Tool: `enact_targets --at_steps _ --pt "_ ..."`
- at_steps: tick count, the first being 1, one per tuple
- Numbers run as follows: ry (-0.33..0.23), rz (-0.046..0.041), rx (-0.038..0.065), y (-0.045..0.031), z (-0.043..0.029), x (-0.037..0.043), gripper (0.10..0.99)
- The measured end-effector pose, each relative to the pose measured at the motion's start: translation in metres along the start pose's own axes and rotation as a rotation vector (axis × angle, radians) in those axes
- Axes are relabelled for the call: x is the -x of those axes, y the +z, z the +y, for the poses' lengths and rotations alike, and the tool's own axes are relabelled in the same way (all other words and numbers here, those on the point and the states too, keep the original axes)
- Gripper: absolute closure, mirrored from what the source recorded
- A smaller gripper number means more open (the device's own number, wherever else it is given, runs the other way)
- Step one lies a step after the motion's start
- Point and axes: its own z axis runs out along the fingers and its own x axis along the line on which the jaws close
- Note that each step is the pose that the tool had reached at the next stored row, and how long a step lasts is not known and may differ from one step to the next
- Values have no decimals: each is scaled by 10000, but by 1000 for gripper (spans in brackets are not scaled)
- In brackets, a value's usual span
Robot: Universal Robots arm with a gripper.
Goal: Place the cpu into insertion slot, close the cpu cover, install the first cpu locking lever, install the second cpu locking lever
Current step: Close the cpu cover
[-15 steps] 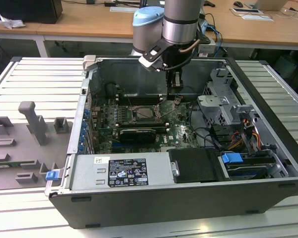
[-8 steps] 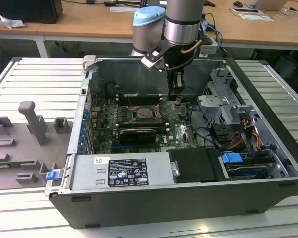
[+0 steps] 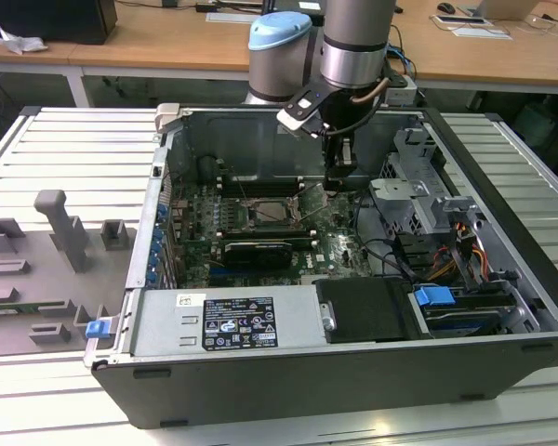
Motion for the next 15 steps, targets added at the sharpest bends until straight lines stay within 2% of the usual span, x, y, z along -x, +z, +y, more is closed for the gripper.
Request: enact_targets --at_steps 2,6,10,11,14,15 --pt "-30 -21 -26 19 34 -16 980" --pt "-52 -141 -91 58 98 -59 980" --pt "-61 -143 -127 86 147 -63 980" --pt "-64 -143 -170 108 151 -64 980" --pt "-76 -147 -414 152 158 -65 980" --pt "-78 -149 -447 152 158 -65 980"
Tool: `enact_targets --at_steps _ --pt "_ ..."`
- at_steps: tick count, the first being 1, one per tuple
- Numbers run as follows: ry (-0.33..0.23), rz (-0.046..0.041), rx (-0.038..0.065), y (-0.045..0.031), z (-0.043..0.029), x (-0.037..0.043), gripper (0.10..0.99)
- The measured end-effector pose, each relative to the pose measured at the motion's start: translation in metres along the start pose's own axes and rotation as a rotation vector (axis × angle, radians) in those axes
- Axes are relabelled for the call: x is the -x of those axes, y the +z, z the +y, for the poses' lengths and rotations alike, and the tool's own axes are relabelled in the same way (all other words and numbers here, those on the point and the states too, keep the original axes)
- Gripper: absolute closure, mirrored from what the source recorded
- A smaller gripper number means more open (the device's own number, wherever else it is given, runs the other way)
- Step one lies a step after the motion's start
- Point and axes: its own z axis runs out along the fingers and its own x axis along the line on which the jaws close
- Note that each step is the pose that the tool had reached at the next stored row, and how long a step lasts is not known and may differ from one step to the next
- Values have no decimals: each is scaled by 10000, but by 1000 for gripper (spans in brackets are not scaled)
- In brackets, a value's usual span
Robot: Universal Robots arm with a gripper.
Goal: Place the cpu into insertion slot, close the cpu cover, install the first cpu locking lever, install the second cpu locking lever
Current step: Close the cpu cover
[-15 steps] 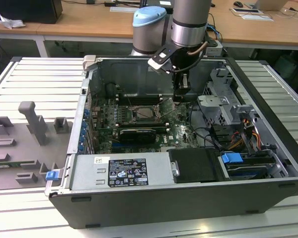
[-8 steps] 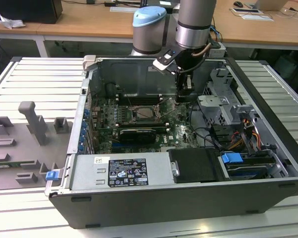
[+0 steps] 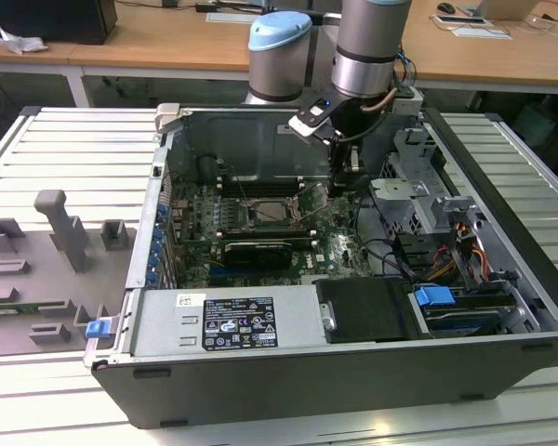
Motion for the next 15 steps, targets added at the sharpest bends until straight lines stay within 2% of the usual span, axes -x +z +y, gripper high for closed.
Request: enact_targets --at_steps 1,8,15 --pt "-1 0 -39 0 0 0 980" --pt "-2 2 -45 2 -87 0 980" --pt "-1 1 -45 3 -243 2 980"
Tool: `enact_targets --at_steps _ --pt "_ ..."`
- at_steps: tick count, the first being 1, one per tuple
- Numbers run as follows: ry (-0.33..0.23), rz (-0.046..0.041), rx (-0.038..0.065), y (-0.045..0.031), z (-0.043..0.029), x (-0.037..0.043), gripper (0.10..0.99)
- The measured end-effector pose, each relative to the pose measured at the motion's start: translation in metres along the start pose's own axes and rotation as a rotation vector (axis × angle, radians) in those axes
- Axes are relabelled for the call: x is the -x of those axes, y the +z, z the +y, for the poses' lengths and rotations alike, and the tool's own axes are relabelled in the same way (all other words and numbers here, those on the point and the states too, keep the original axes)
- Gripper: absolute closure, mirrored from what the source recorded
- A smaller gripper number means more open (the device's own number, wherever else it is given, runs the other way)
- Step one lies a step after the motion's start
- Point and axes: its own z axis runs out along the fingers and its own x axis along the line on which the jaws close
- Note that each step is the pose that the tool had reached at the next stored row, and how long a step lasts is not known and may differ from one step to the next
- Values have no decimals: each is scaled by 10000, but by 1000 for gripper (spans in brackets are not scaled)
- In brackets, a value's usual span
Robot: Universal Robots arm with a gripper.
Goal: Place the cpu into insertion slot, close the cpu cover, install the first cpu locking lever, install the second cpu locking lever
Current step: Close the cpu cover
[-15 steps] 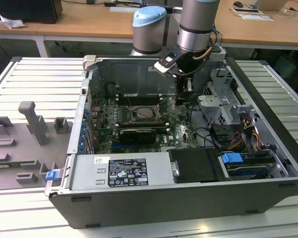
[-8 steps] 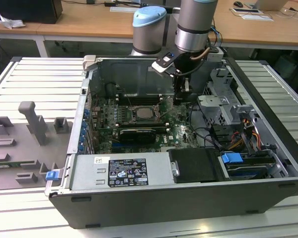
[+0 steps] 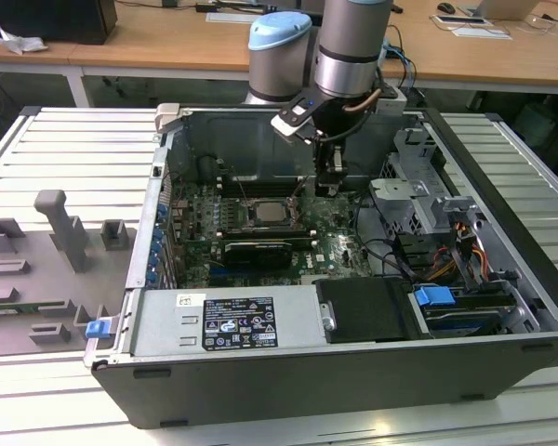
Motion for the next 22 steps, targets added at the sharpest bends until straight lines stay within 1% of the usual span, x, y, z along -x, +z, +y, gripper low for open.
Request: enact_targets --at_steps 3,6,15,20,22 --pt "-1 0 0 1 -52 1 980" --pt "0 1 0 2 -89 1 980" --pt "-1 1 0 2 -124 1 980" --pt "0 2 1 7 -183 1 980" --pt "-2 1 1 12 -223 1 980"
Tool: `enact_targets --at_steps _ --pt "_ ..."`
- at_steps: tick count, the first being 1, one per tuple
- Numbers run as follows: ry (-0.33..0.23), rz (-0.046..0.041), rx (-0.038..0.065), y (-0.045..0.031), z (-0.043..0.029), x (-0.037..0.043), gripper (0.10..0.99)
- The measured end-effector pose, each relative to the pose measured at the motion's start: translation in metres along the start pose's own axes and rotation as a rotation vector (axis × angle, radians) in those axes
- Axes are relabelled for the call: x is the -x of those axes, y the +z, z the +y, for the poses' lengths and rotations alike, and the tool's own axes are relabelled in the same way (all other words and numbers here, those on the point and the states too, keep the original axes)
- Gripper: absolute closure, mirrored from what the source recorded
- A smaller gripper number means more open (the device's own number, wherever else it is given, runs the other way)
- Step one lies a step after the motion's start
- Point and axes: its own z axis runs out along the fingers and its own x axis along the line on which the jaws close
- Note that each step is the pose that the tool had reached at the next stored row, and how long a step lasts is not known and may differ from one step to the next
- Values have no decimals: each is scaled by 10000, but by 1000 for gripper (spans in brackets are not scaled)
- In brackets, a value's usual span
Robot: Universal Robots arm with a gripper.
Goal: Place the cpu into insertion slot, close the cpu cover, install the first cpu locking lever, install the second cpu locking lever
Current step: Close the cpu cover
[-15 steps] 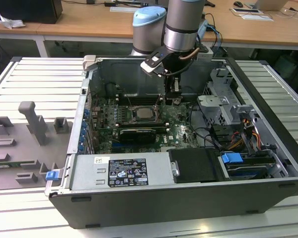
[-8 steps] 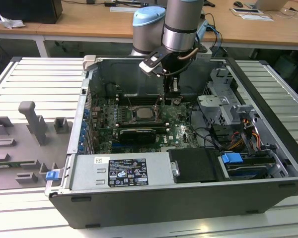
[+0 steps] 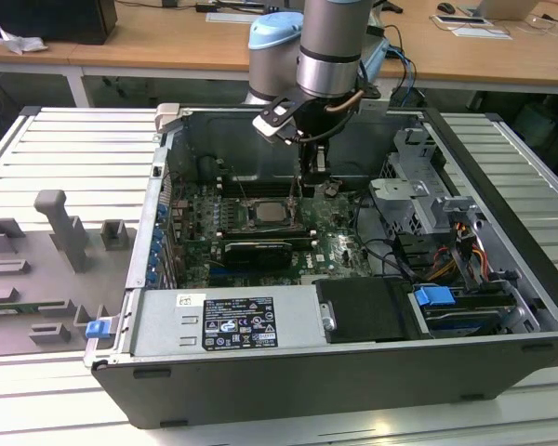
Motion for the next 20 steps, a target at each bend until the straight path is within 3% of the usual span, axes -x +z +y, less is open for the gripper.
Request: enact_targets --at_steps 7,14,16,20 --pt "1 0 2 18 -102 0 980" --pt "0 1 6 82 -277 -6 980" --pt "-8 0 6 99 -379 -7 980" --pt "-143 -1 15 108 -451 -8 980"
